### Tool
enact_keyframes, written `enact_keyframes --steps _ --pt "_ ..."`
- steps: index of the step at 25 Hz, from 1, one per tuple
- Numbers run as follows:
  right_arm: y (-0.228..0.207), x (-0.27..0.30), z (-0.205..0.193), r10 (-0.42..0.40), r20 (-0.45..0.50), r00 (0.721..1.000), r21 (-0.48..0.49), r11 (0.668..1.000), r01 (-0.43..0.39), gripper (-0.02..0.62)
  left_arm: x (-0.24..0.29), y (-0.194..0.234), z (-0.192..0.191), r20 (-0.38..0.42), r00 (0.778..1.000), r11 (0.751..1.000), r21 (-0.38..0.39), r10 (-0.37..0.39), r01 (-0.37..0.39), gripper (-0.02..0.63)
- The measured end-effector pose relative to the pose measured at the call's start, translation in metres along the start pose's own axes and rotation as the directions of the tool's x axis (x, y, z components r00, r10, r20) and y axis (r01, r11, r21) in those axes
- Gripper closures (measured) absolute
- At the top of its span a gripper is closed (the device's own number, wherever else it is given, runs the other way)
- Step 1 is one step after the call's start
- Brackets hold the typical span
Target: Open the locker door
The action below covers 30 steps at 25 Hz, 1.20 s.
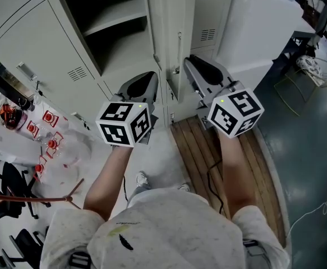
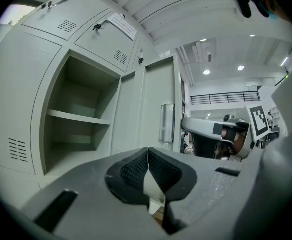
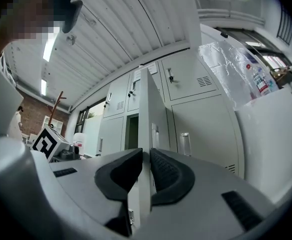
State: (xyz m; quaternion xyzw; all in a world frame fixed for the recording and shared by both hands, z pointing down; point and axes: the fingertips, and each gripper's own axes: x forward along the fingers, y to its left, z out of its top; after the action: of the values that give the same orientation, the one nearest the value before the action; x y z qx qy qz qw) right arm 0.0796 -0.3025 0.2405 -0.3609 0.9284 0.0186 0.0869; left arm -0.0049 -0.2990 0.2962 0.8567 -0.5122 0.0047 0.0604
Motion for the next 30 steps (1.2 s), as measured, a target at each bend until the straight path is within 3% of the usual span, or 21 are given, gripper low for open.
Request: enact_keyframes --steps 17,30 --pt "-0.049 -0.02 0.009 -0.178 0.012 0.984 -0.001 0.984 0.178 0.565 0.008 -0.005 0.0 -0.002 0.999 0.999 0.003 -0.032 0.032 0.597" --pt "-0.037 -0.021 0.014 -0.177 0.019 0.984 -0.025 0.984 0.178 0.569 0.004 0.002 -0.002 -0.005 1.0 1.0 -0.007 -0.019 0.019 0.597"
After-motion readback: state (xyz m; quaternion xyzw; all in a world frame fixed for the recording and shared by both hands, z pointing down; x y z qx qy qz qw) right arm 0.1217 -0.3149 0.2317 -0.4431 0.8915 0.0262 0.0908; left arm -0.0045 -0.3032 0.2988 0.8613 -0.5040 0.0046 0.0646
